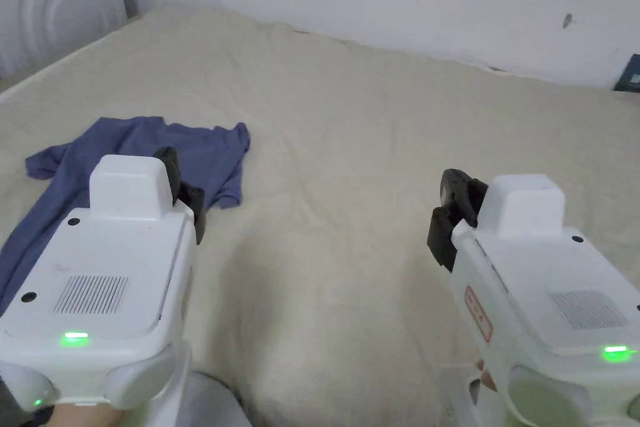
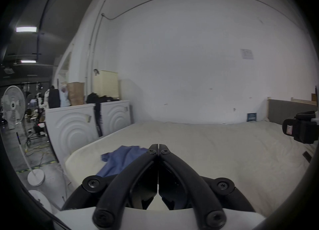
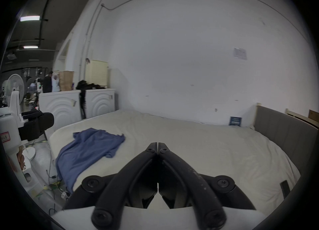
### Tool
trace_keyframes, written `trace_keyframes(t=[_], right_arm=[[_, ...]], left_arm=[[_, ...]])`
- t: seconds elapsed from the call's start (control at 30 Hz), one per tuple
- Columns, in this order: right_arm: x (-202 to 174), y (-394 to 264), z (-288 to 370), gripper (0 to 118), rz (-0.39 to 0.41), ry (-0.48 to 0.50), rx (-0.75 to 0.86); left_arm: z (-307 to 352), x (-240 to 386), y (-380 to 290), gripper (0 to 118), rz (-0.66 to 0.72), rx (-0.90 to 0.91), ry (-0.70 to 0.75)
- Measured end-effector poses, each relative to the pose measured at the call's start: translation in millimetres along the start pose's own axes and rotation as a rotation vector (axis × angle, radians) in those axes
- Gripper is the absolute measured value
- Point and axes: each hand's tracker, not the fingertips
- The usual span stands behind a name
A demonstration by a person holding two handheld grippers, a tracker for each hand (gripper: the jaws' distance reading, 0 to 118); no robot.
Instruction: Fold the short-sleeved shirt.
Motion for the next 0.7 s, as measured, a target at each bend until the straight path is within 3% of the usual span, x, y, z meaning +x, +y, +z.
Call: trace_keyframes(t=[0.3,0.7], right_arm=[[-65,6,-26,1,0.031,0.185,-0.002],[-95,9,-39,1,0.043,0.262,-0.01]], left_arm=[[24,-65,-9,0,0.018,-0.031,0.184],[28,-92,-20,2,0.044,-0.069,0.264]])
